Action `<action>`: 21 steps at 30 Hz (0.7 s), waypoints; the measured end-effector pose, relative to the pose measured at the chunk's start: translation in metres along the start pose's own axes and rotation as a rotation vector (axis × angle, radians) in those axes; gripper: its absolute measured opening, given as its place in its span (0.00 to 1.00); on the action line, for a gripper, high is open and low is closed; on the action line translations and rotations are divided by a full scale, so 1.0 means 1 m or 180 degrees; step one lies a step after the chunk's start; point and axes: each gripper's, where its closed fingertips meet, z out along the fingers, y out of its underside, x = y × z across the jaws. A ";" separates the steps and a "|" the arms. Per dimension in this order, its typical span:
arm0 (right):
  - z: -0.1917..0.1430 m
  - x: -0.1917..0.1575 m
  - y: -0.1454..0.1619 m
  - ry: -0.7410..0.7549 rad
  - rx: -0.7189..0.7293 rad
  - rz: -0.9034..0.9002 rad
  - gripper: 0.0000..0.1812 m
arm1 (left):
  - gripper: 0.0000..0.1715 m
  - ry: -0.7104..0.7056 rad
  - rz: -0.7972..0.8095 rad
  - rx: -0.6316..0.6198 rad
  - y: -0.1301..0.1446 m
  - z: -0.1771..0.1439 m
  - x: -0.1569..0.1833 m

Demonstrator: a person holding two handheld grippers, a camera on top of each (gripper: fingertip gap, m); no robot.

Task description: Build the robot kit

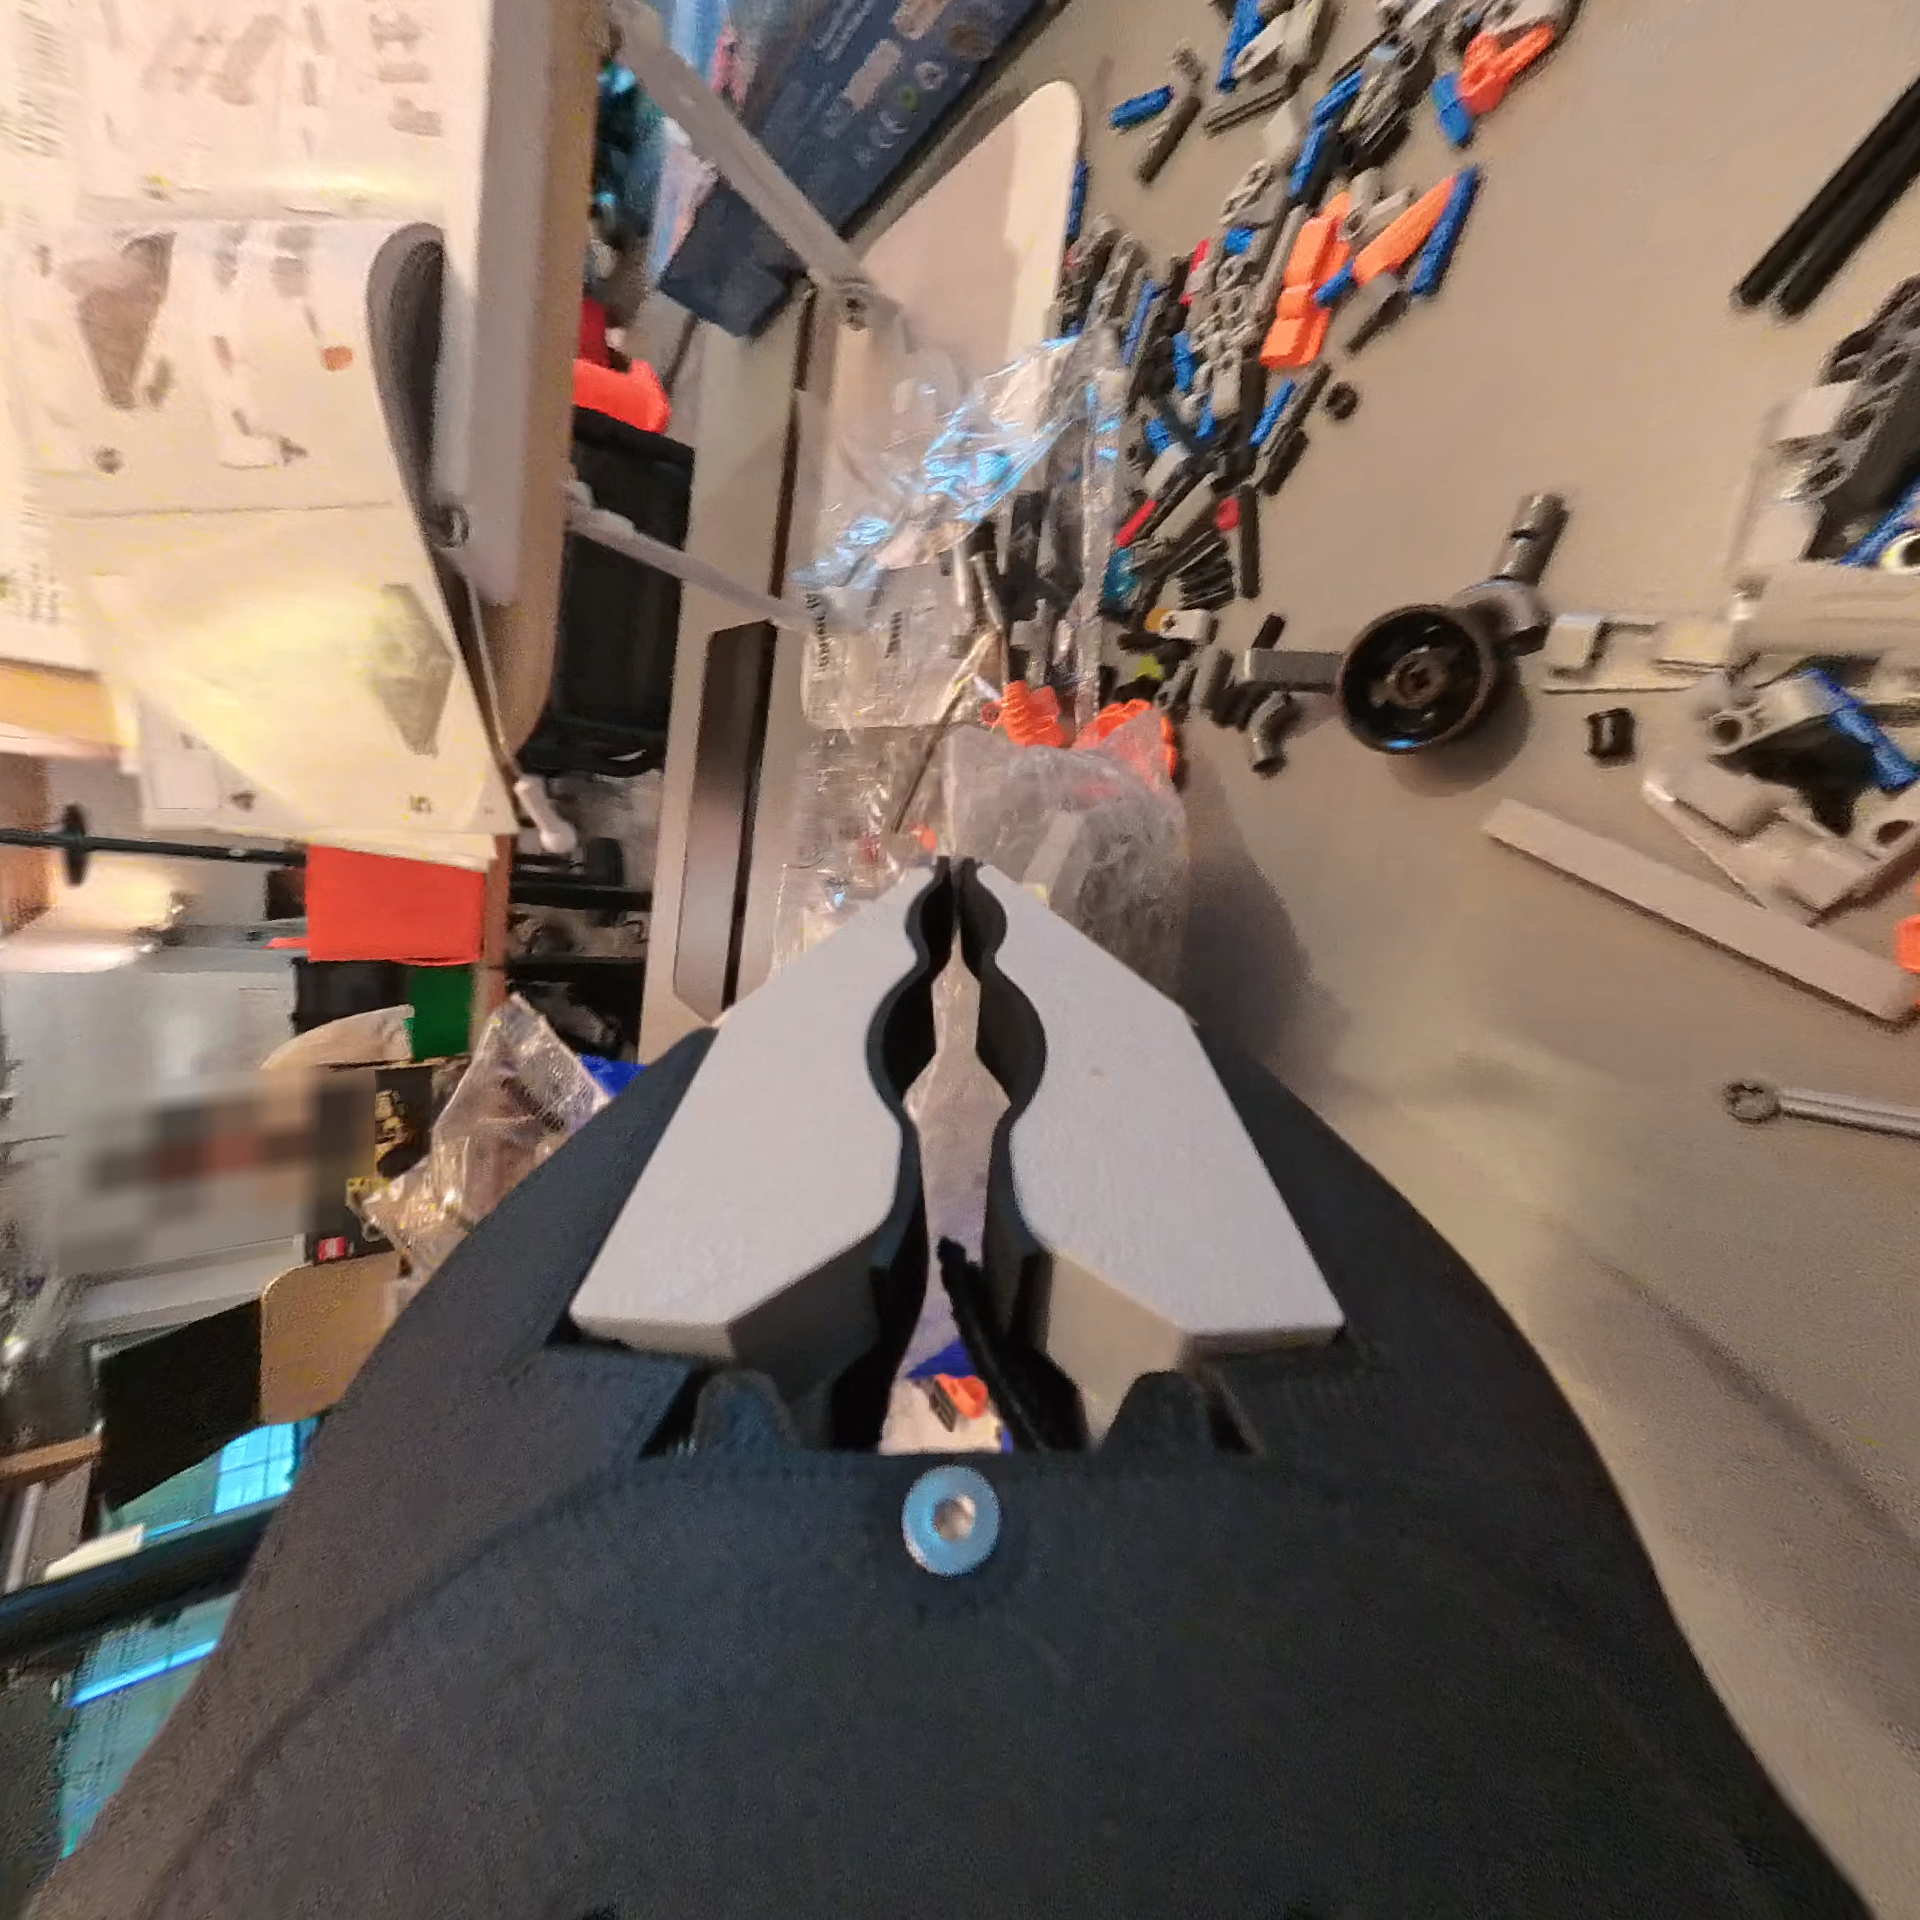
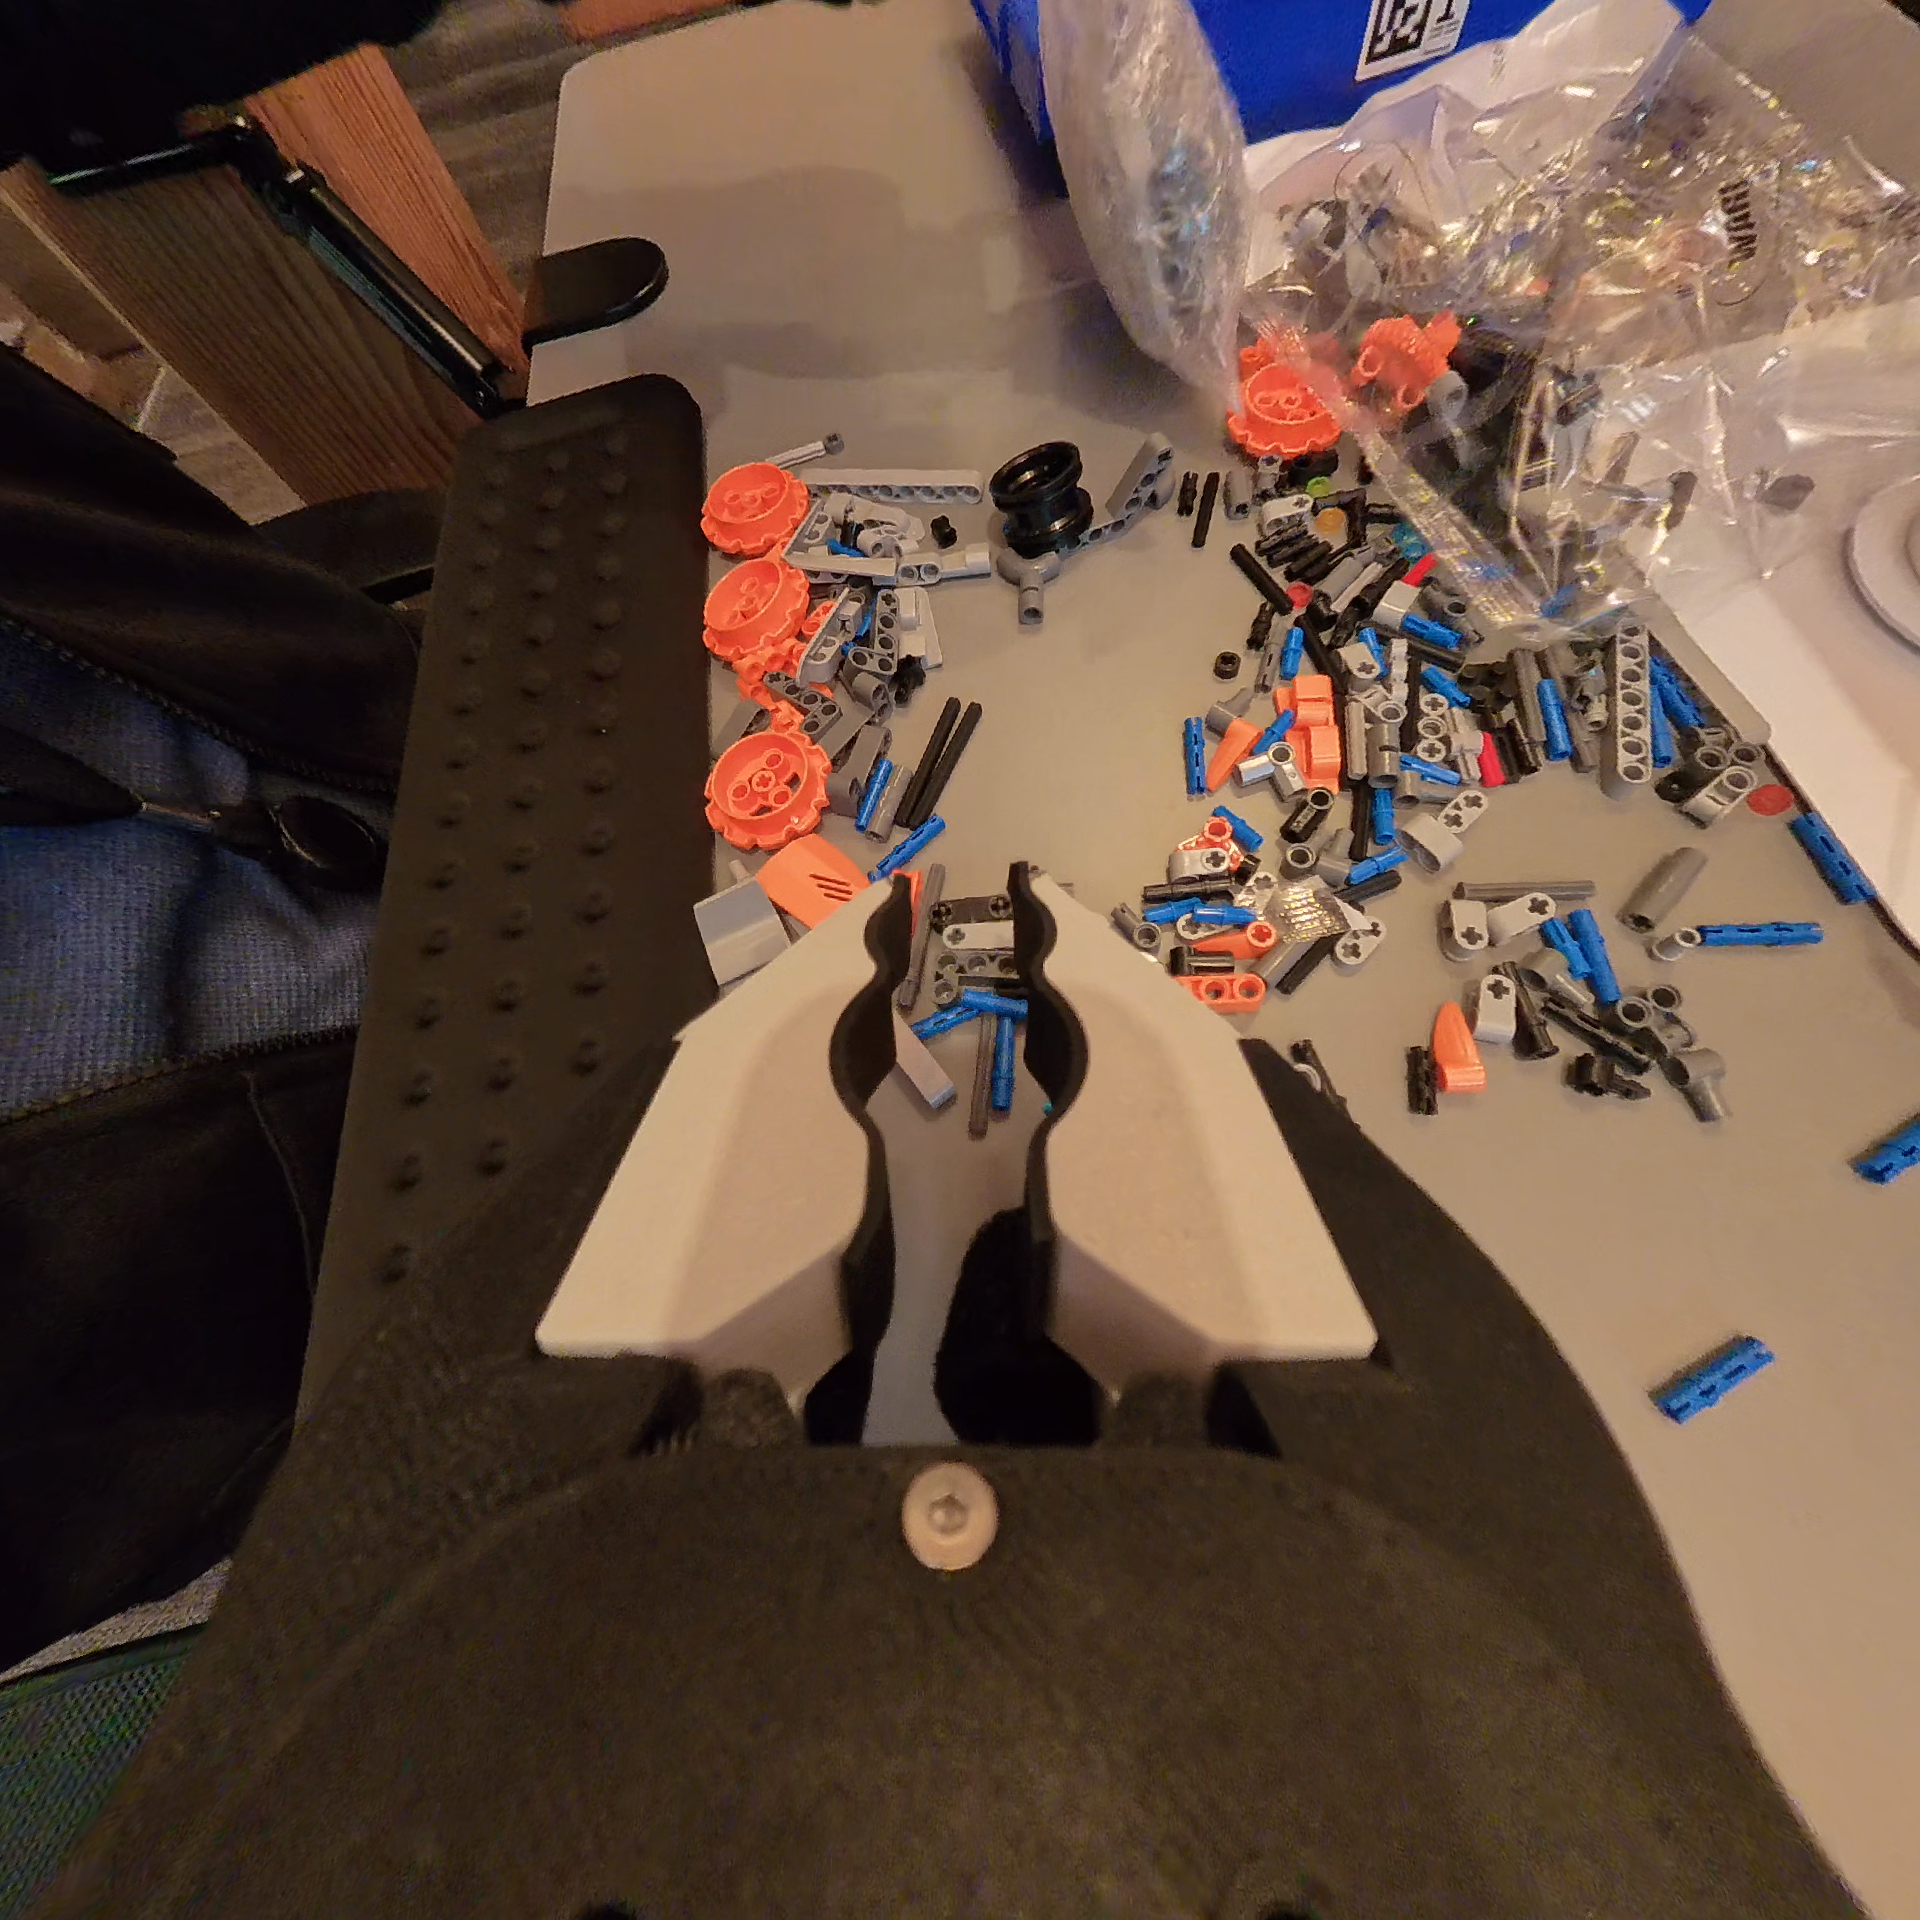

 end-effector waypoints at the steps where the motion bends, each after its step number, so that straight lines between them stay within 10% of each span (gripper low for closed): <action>1: 0.001 0.000 0.001 -0.0009 -0.0018 -0.0001 0.10 | 0.00 0.0038 0.0050 -0.0018 -0.002 0.001 -0.003; 9: 0.000 0.001 0.003 -0.0014 0.0008 0.0042 0.10 | 0.00 0.0814 -0.0279 -0.0164 0.003 0.055 -0.040; 21: -0.003 0.002 0.010 -0.0086 -0.0020 0.0075 0.10 | 0.33 0.1728 -0.1278 -0.0825 0.063 0.135 -0.041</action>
